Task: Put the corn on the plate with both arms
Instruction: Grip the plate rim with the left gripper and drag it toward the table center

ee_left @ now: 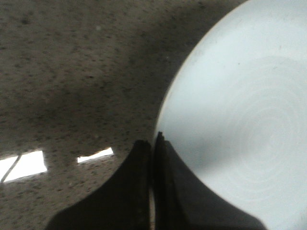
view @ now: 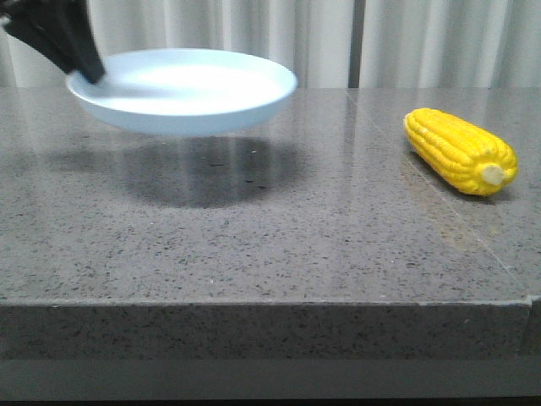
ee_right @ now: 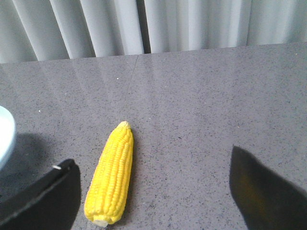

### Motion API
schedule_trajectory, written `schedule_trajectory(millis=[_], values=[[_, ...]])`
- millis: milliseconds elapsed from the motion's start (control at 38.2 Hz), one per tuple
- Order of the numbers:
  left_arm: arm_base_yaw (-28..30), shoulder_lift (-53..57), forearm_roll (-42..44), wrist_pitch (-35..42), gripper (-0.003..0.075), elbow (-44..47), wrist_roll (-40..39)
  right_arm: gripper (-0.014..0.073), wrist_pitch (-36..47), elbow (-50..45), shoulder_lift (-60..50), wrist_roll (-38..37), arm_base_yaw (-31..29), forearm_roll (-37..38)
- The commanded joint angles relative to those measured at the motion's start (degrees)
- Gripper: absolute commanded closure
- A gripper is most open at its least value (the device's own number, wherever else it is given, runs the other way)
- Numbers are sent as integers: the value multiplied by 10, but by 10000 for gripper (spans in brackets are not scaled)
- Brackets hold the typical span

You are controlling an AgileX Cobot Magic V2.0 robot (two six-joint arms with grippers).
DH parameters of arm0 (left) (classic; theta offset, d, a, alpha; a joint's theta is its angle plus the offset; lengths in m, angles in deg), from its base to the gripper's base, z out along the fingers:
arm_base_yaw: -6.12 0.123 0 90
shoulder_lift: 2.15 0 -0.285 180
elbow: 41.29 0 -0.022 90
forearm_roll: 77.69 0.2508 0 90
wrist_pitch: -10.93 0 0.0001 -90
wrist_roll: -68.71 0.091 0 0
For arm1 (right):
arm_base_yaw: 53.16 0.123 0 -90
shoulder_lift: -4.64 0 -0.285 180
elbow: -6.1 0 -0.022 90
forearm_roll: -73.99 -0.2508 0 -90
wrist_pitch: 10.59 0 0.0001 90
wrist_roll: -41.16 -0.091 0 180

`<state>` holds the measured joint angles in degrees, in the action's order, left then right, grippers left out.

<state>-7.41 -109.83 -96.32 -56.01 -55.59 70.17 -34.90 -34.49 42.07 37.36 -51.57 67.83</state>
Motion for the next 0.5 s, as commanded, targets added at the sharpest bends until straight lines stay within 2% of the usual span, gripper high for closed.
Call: schedule_trajectory(millis=[0, 131, 471], values=[[-28, 4, -23, 30, 741, -18, 2, -56, 42, 19, 5, 2, -3, -1], [-47, -15, -23, 35, 741, -18, 2, -56, 42, 19, 5, 2, -3, -1], [-51, -46, -5, 29, 727, -19, 2, -56, 42, 19, 5, 2, -3, -1]])
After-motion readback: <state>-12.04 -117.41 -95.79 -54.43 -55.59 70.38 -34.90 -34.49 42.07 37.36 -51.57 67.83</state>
